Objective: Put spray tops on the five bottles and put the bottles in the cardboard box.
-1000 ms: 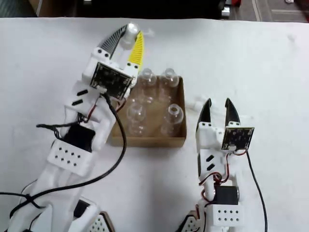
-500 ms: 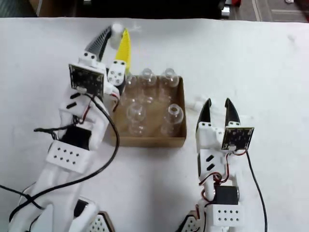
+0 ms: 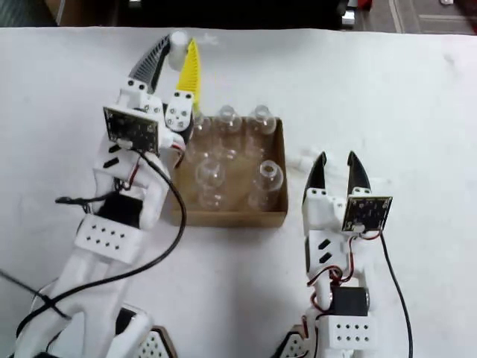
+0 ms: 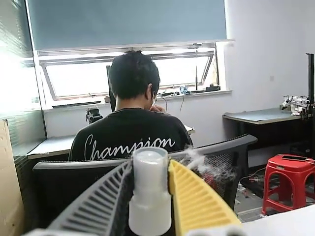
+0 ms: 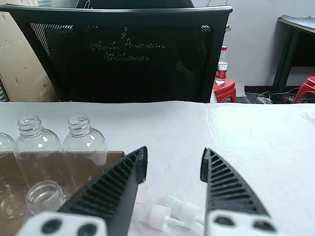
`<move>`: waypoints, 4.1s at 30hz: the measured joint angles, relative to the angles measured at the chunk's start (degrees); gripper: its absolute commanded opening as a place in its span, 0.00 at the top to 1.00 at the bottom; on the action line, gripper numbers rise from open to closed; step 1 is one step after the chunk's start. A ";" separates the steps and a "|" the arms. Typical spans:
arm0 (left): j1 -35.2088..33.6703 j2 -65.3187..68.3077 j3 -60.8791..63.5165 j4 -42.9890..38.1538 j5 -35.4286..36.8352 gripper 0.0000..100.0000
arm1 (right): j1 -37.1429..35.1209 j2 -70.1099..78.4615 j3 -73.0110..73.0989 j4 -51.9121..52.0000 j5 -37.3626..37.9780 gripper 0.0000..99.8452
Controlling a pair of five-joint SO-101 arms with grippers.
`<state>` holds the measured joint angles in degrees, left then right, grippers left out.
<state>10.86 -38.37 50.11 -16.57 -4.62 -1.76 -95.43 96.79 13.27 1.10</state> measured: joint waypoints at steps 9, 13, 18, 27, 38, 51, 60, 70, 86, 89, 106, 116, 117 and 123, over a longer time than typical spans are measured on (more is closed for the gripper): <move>-0.09 5.19 0.00 -3.08 0.00 0.98 | 0.00 0.00 0.00 0.00 0.00 0.84; -0.09 3.43 0.00 -3.08 0.00 0.98 | 0.00 0.00 0.00 0.00 0.00 0.84; -0.09 1.14 0.18 -0.62 0.00 0.98 | 0.00 0.00 0.00 0.00 0.00 0.84; -0.09 0.35 0.18 4.40 0.00 0.98 | 0.00 0.00 0.00 0.00 0.00 0.84; -0.09 4.57 0.18 0.26 0.00 0.98 | 0.00 0.00 0.00 0.00 0.00 0.84; -0.09 5.19 3.08 -0.26 0.00 0.97 | 0.00 0.00 0.00 0.00 0.26 0.84; 0.62 5.45 8.00 -0.35 0.00 0.97 | 0.00 0.00 0.00 0.00 0.26 0.84; 0.53 9.14 8.00 -0.35 0.00 0.97 | 0.00 0.00 0.00 0.00 0.26 0.84; -0.97 13.63 7.91 -0.35 8.97 0.85 | 0.00 0.00 0.00 0.00 0.26 0.84; -0.97 13.63 7.91 -0.35 8.97 0.85 | 0.00 0.00 0.00 0.00 0.26 0.84; -6.95 -6.51 7.91 16.00 9.67 0.85 | 0.00 0.00 0.00 0.00 0.26 0.84; -21.36 -30.59 3.87 57.76 9.67 0.85 | 0.00 0.00 0.00 0.00 0.26 0.84; -21.63 -31.65 3.78 61.27 9.67 0.85 | 0.00 0.00 0.00 0.00 0.26 0.84; -21.63 -33.67 4.84 70.15 9.67 0.85 | 0.00 0.00 0.00 0.00 0.26 0.84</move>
<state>-10.77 -72.04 54.95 53.58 5.05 -1.76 -95.43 96.79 13.27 1.36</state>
